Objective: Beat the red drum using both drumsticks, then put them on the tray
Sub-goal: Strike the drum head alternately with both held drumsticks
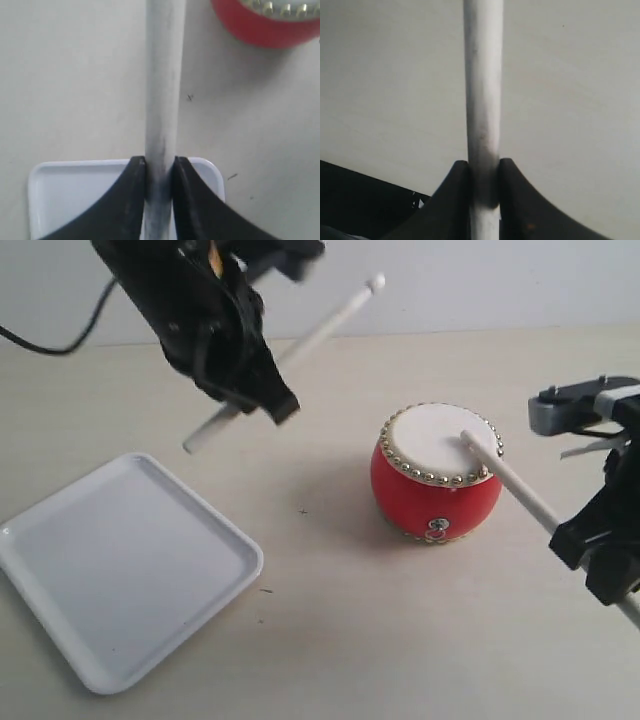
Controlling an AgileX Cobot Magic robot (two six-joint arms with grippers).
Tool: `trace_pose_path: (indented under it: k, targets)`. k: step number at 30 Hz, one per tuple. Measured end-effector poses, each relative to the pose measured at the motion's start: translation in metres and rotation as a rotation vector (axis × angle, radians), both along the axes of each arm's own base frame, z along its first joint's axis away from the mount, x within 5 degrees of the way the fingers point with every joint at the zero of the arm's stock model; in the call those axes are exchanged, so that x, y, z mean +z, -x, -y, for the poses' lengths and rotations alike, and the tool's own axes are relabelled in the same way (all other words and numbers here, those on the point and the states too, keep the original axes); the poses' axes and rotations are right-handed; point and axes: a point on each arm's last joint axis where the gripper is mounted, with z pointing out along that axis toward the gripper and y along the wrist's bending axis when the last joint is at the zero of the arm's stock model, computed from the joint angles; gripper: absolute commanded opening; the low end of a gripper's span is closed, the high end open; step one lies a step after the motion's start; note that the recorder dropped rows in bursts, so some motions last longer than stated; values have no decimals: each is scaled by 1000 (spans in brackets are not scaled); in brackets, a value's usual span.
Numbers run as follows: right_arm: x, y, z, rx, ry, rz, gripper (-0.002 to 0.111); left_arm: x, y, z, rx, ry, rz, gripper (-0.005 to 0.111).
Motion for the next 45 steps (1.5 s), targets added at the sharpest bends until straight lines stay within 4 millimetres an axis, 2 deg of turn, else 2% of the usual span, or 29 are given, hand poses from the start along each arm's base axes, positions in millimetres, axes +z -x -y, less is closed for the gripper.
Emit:
trace_pose_path:
  k: [2,5,9,12,14,16,18,20,22,27,29,31,33,35,38,42,45]
  targets:
    - [-4,-2,-1,3,3,-15,0,18,3,-9,16,42,37,0]
    - [16,-9,-3,3,-27,58,0,19,5,-7,5,69,16,0]
    - [65,-9,-4,3,-89,256,0,-18,5,20,-75,30,-89,0]
    - [96,-3,-2,3,-124,374,0,-56,8,41,-121,-36,-180,0]
    - [105,1,-1,4,-134,408,0,-82,10,49,-140,-91,-247,0]
    - [106,2,-1,4,-135,409,0,-102,9,52,-146,-134,-293,0]
    - [103,1,-1,4,-131,398,0,-109,7,51,-139,-155,-316,0]
    - [95,-1,-1,4,-121,364,0,-103,6,46,-129,-153,-317,0]
    - [78,-4,-2,4,-102,300,0,-86,3,42,-117,-125,-291,0]
    - [19,-6,-4,0,-37,58,0,-14,7,19,-95,4,-145,0]
    - [-1,-6,-4,-1,-11,-28,0,6,11,10,-85,41,-101,0]
    - [-14,-8,-4,0,5,-83,0,18,13,5,-81,62,-76,0]
    - [-15,-11,-5,-1,4,-87,0,21,13,2,-76,67,-70,0]
    - [-6,-15,-6,-1,-9,-46,0,17,11,4,-73,67,-82,0]
    - [28,-20,-8,0,-53,99,0,-2,8,15,-90,69,-146,0]
    - [86,-11,-5,-2,-121,325,0,-44,6,38,-139,23,-249,0]
    - [114,-2,-3,-3,-154,434,0,-84,5,53,-159,-39,-329,0]
